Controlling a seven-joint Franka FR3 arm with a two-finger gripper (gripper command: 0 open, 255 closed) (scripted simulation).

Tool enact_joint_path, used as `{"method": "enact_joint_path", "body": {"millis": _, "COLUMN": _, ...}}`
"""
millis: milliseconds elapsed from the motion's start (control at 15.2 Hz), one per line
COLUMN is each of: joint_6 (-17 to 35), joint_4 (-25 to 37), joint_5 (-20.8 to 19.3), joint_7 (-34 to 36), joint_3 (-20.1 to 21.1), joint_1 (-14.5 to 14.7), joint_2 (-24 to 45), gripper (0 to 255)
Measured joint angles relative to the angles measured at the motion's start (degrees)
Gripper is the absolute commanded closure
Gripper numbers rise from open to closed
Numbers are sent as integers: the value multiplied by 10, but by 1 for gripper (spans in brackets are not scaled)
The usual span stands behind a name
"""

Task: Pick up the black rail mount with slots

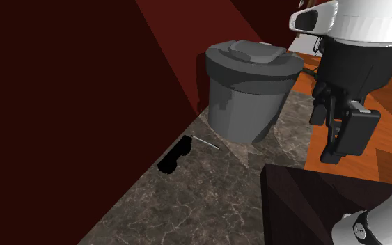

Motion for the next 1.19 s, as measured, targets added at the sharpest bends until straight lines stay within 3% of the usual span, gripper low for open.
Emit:
{"method": "enact_joint_path", "body": {"millis": 198, "joint_6": 15, "joint_4": -13, "joint_5": -12, "joint_7": -24, "joint_3": -12, "joint_1": 0, "joint_2": 1, "gripper": 0}}
{"method": "enact_joint_path", "body": {"millis": 660, "joint_6": 131, "joint_4": -67, "joint_5": -73, "joint_7": -155, "joint_3": -82, "joint_1": 3, "joint_2": 55, "gripper": 0}}
{"method": "enact_joint_path", "body": {"millis": 1188, "joint_6": 286, "joint_4": -69, "joint_5": -117, "joint_7": -314, "joint_3": -169, "joint_1": 16, "joint_2": 190, "gripper": 0}}
